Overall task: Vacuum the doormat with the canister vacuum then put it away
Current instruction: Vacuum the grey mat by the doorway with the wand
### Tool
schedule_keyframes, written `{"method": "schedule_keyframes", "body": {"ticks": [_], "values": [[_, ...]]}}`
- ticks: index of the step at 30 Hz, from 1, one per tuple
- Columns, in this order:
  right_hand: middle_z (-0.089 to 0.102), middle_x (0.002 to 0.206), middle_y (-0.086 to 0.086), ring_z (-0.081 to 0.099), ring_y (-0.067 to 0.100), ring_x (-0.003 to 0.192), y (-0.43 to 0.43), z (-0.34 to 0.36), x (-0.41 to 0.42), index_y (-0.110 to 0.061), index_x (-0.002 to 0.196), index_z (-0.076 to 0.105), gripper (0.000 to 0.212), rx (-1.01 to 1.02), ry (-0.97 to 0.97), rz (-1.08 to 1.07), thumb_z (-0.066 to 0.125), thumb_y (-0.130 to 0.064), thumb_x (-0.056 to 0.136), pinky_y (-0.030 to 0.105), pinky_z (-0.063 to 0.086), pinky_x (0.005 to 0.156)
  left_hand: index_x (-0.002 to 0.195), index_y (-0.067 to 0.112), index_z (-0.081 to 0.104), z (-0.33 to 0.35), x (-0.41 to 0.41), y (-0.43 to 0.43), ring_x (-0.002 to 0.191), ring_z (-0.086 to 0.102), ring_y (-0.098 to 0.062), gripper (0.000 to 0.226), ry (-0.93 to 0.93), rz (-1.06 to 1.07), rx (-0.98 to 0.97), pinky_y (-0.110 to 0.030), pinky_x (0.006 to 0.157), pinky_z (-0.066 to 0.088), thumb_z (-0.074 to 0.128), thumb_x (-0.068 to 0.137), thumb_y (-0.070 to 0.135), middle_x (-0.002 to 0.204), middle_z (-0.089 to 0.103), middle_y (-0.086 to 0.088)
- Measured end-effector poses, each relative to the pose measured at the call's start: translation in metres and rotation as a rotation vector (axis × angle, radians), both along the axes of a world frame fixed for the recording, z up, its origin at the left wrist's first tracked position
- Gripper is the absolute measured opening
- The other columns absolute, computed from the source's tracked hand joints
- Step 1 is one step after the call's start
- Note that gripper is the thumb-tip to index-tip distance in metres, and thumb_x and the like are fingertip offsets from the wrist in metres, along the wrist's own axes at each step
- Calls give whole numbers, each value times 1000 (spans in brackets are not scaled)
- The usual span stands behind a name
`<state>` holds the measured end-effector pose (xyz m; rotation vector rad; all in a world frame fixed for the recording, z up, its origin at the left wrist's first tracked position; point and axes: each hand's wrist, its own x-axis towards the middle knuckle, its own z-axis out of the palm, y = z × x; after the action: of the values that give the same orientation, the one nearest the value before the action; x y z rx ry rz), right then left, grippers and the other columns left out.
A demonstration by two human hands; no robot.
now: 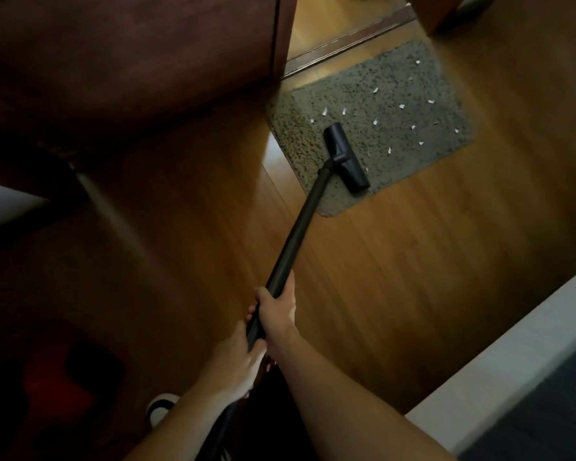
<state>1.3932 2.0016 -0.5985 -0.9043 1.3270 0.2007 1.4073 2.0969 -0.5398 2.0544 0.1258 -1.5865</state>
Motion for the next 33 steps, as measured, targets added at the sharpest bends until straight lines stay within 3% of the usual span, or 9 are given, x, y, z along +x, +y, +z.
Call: {"method": "schedule_keyframes", "body": {"ticks": [4,6,11,17,20,22,27,30,33], "values": [[58,91,10,57,15,56,-31,-3,0,-47,156,13,82,-15,25,48,55,-8,97,31,54,54,111,20,48,1,-3,-34,71,67,-24,28,-67,-69,79,-39,64,60,38,100,44,87,64,-7],[58,90,10,57,15,55,-49,-4,2,-46,156,13,81,-32,32,56,54,-8,98,31,54,53,117,20,48,2,-3,-52,73,68,-25,33,-94,-84,79,-45,71,60,38,100,47,89,65,-6],[58,92,11,58,17,56,-89,-4,13,-41,157,14,79,-78,45,75,54,-8,98,30,54,50,129,18,44,-1,4,-91,73,68,-25,40,-148,-137,65,-44,71,61,37,101,45,94,64,-5],[59,92,12,57,17,53,-97,-5,17,-41,155,21,75,-95,64,77,55,-7,98,31,54,49,132,13,43,-5,6,-101,65,65,-21,41,-145,-125,44,-33,54,56,36,103,41,91,62,-4],[59,94,13,57,17,54,-86,-6,18,-43,155,20,77,-86,80,60,55,-7,97,31,54,50,134,4,47,-3,5,-90,91,67,-30,40,-155,-98,-6,-30,65,51,42,104,31,115,65,-14],[59,94,12,57,17,53,-72,-4,20,-44,155,18,78,-88,95,57,56,-7,97,31,54,50,128,-1,52,0,6,-75,100,65,-35,37,-168,-84,-14,-28,66,46,43,103,27,114,66,-21],[59,92,10,58,15,52,-28,6,31,-42,155,19,77,-75,101,69,55,-8,97,29,53,48,145,14,38,-2,20,-26,69,62,-17,47,-182,-247,34,-22,50,47,37,103,36,124,60,-9],[60,93,9,58,14,52,0,13,41,-41,156,17,77,-54,101,85,56,-9,97,29,54,49,144,13,37,5,29,1,88,66,-23,47,-205,-225,24,-22,60,47,37,103,36,119,62,-9],[63,100,9,62,15,58,26,18,51,-43,156,14,80,-68,113,152,57,-13,97,33,58,54,136,3,45,16,36,25,97,66,-37,42,-186,-110,4,-39,77,54,42,103,29,114,64,-21]]}}
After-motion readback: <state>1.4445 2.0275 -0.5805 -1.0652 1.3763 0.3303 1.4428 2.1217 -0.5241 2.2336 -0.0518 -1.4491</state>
